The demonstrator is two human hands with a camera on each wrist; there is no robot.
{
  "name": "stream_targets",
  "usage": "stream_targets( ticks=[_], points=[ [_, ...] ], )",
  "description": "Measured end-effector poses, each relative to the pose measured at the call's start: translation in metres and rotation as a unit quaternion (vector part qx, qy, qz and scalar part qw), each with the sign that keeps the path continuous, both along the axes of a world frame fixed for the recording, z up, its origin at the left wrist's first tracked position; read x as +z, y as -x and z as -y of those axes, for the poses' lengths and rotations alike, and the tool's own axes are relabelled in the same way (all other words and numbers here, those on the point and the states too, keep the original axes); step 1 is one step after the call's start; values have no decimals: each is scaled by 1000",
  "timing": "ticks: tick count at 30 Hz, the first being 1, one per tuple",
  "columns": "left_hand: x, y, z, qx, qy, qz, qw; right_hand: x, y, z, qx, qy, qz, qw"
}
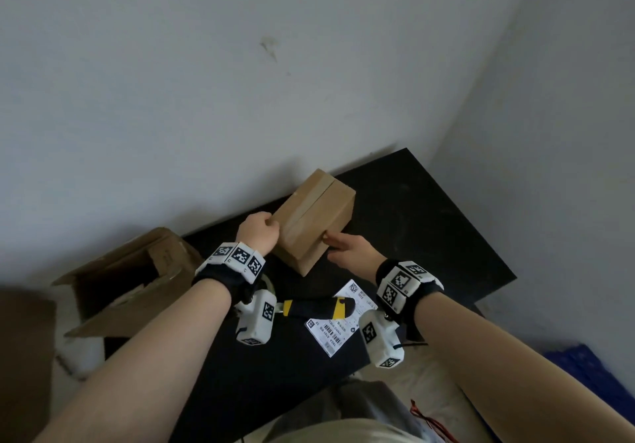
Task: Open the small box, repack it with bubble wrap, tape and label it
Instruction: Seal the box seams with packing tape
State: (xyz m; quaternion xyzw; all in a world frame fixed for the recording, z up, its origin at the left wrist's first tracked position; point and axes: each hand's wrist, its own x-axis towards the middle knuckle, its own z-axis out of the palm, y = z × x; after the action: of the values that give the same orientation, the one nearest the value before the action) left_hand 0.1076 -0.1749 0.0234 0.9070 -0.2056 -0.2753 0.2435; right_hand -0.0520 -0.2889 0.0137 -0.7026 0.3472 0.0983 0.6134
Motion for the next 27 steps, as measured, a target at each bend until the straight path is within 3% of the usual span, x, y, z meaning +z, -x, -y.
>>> stream_targets(
  ticks=[5, 11, 21, 24, 27],
  points=[
    [-3, 13, -10, 44, 85, -90, 991, -5, 5, 7, -38, -39, 11, 998],
    [-9, 37, -18, 109, 151, -154, 970, -6, 6, 21, -51, -3, 39, 998],
    [-21, 77, -7, 100, 153, -73, 981, 4, 5, 49, -8, 60, 31, 998],
    [-16, 81, -7, 73, 111, -26, 991, 5, 5, 49, 40, 141, 14, 989],
    [-10, 83, -13, 13, 4, 34, 999, 7, 7, 45, 91, 228, -19, 969]
  ],
)
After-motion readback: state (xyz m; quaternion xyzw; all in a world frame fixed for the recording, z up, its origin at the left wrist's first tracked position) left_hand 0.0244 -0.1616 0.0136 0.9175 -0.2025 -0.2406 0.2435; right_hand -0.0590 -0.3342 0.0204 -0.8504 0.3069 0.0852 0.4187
